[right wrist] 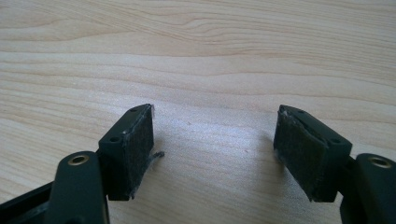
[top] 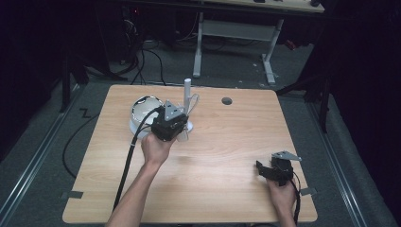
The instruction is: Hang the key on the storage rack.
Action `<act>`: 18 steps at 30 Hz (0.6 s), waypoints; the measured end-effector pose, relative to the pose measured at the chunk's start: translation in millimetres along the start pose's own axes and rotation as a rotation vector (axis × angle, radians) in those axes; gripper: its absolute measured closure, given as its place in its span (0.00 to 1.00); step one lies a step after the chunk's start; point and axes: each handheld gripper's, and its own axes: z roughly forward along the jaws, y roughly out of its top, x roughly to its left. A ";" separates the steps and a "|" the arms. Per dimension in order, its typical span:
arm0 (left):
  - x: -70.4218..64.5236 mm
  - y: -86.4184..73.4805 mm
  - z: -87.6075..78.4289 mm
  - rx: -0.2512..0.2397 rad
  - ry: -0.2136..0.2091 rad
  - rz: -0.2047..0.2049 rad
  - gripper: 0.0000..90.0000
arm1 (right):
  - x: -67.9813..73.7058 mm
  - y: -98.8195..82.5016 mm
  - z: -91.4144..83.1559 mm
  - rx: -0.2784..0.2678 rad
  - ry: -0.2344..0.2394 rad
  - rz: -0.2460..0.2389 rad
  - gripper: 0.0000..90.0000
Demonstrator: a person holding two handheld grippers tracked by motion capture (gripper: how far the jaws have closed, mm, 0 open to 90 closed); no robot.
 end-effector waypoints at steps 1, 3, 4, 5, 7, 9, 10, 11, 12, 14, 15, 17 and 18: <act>-0.8 0.3 0.1 0.002 0.004 0.007 0.91 | 0.0 0.0 0.0 0.000 0.000 -0.001 0.32; -2.1 0.9 0.5 0.004 0.012 0.014 0.91 | 0.0 0.0 0.0 0.000 0.000 0.000 0.32; -2.3 1.4 0.6 0.005 0.015 0.017 0.91 | 0.0 0.0 0.0 0.000 0.000 0.000 0.32; -2.4 1.9 0.6 0.006 0.018 0.016 0.91 | 0.0 0.0 0.0 0.000 0.000 0.000 0.32; -2.9 3.1 0.8 0.010 0.023 0.019 0.91 | 0.1 0.0 0.0 0.000 0.000 0.000 0.32; -3.7 4.1 1.5 0.009 0.028 0.022 0.91 | 0.0 0.0 0.0 0.000 0.000 -0.001 0.32; -3.7 4.5 2.0 0.013 0.030 0.024 0.91 | 0.0 0.0 0.0 0.000 0.000 -0.002 0.32; -3.7 4.6 2.7 0.015 0.030 0.025 0.91 | 0.0 0.0 0.0 -0.001 0.000 -0.002 0.32; -3.7 4.6 3.2 0.017 0.031 0.026 0.91 | 0.1 0.0 0.0 -0.001 0.000 -0.002 0.32; -4.1 4.2 5.2 0.026 0.039 0.030 0.91 | 0.1 -0.1 0.0 -0.001 0.001 -0.003 0.32; -5.0 3.9 6.2 0.026 0.044 0.030 0.91 | 0.2 -0.1 0.0 -0.001 0.001 -0.003 0.32; -7.2 3.8 6.8 0.031 0.056 0.039 0.91 | 0.2 -0.1 0.0 -0.001 0.002 -0.004 0.32; -8.2 4.0 6.5 0.032 0.059 0.045 0.91 | 0.2 -0.1 0.0 -0.001 0.002 -0.004 0.32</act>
